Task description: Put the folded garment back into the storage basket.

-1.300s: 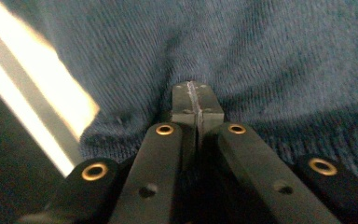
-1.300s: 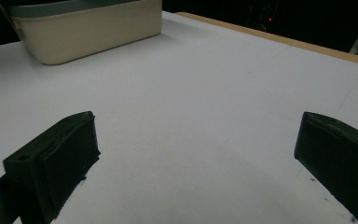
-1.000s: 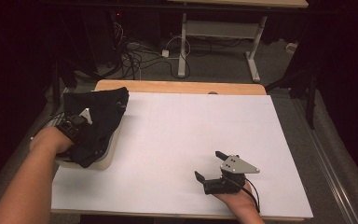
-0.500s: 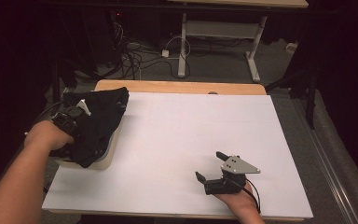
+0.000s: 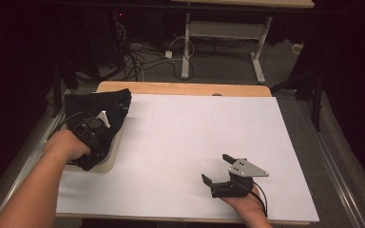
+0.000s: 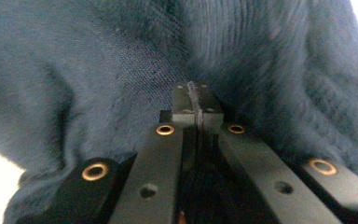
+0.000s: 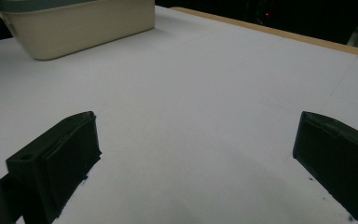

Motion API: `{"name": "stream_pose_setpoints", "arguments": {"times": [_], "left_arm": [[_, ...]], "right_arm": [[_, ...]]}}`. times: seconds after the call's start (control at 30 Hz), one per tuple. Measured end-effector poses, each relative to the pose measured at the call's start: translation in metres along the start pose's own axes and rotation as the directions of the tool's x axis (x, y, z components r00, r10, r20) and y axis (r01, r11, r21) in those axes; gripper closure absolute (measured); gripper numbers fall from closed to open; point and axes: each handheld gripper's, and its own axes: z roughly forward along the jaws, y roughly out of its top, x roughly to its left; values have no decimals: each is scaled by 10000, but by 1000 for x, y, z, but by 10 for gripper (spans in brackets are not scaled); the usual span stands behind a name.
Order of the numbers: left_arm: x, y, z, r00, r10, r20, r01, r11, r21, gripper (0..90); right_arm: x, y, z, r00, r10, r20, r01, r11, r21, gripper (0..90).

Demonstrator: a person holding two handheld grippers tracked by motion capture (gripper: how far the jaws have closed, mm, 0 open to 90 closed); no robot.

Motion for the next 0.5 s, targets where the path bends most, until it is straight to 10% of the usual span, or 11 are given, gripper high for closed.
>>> {"name": "stream_pose_setpoints", "arguments": {"times": [0.5], "left_arm": [[5, 7, 25, 9974, -370, 626, 357, 9991, 226, 871]], "right_arm": [[0, -2, 1, 10000, -34, 0, 34, 9999, 102, 14]]}}
